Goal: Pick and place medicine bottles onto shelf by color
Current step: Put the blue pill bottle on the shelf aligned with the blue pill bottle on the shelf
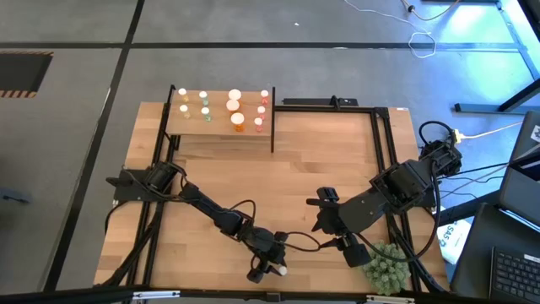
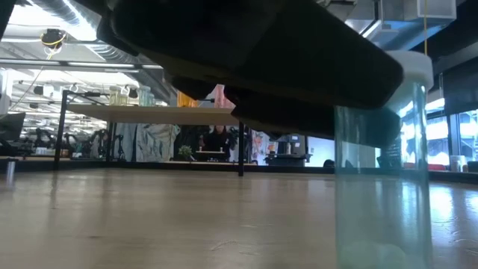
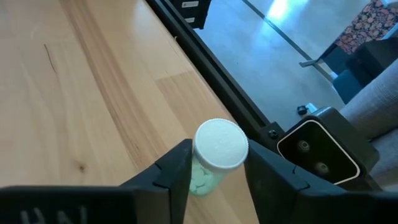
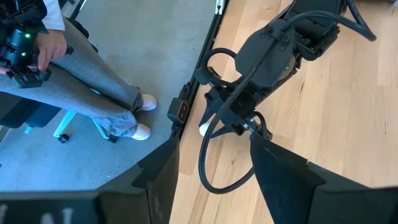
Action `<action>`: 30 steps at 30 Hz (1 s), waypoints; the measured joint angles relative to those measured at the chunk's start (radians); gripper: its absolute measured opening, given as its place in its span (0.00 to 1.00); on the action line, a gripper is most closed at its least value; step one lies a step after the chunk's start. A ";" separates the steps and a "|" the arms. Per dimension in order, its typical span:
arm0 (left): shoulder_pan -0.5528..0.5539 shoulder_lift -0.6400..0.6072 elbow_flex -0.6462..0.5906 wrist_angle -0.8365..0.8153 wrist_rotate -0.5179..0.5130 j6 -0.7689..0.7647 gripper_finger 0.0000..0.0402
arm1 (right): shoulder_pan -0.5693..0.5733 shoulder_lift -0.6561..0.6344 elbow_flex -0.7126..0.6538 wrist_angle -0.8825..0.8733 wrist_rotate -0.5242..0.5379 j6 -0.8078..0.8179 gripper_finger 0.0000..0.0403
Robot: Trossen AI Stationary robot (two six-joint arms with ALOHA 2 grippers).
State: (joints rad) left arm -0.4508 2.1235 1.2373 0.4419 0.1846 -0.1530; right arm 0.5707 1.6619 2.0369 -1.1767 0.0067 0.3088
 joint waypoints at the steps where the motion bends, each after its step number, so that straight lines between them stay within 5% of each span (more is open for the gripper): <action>1: 0.000 0.000 0.000 0.000 0.000 0.001 0.33 | 0.000 0.000 0.000 0.000 0.000 0.000 0.50; 30: 0.018 0.000 0.001 -0.005 -0.037 -0.020 0.27 | 0.000 0.000 0.000 0.000 0.000 0.000 0.50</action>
State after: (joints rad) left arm -0.4328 2.1235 1.2381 0.4370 0.1476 -0.1733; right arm 0.5708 1.6619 2.0368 -1.1763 0.0067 0.3088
